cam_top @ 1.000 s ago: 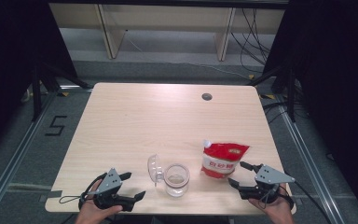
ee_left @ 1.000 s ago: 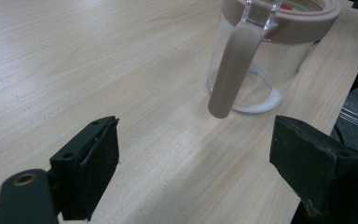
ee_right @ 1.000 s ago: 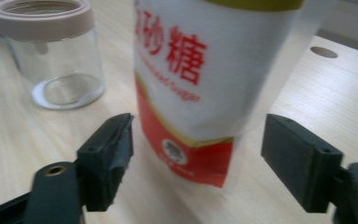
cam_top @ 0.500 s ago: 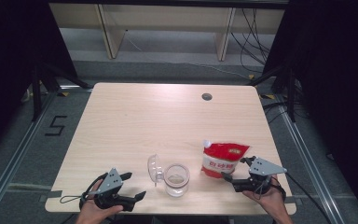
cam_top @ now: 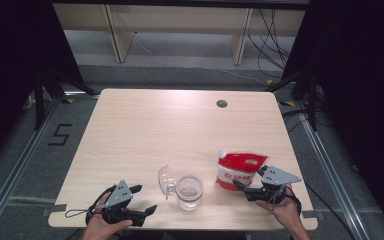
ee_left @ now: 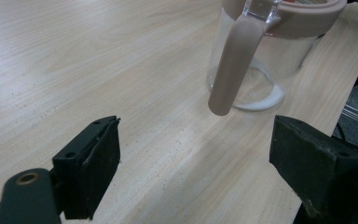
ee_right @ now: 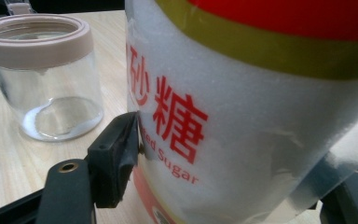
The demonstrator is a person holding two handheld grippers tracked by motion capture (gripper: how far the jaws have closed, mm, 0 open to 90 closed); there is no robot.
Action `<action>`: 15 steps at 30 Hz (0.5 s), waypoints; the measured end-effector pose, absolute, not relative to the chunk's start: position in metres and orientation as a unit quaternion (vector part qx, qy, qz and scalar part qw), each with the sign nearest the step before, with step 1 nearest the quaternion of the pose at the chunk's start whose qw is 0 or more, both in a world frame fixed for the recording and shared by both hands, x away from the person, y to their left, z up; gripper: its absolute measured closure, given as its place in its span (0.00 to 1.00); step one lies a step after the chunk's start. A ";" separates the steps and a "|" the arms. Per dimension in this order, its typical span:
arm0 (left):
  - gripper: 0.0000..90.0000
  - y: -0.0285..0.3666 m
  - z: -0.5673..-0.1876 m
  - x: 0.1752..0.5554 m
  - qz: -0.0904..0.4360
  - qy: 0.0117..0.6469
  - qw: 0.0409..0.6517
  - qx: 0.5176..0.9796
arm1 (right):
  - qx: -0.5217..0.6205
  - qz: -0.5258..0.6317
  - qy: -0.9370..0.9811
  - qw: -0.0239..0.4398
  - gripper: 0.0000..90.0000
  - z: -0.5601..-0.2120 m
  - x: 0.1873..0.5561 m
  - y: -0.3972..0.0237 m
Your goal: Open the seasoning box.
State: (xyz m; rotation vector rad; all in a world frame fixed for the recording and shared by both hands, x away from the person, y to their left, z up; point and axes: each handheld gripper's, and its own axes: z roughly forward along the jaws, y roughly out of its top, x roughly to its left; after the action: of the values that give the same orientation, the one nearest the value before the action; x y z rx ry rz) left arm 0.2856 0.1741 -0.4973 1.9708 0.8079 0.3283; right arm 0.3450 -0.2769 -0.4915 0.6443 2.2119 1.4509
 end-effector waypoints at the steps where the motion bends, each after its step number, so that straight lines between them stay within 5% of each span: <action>1: 0.18 0.174 -0.498 0.286 0.135 0.328 0.476 0.805 | 0.238 0.518 0.794 0.213 0.37 -0.491 0.343 -0.275; 15: 0.19 0.177 -0.498 0.286 0.139 0.339 0.469 0.804 | 0.355 0.487 0.751 0.269 0.42 -0.490 0.316 -0.250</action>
State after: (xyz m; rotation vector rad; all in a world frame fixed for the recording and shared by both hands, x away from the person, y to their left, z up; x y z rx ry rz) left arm 0.2861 0.1768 -0.4976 1.9703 0.8323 0.3409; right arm 0.3158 -0.2503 -0.4897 0.9576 2.0264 1.3130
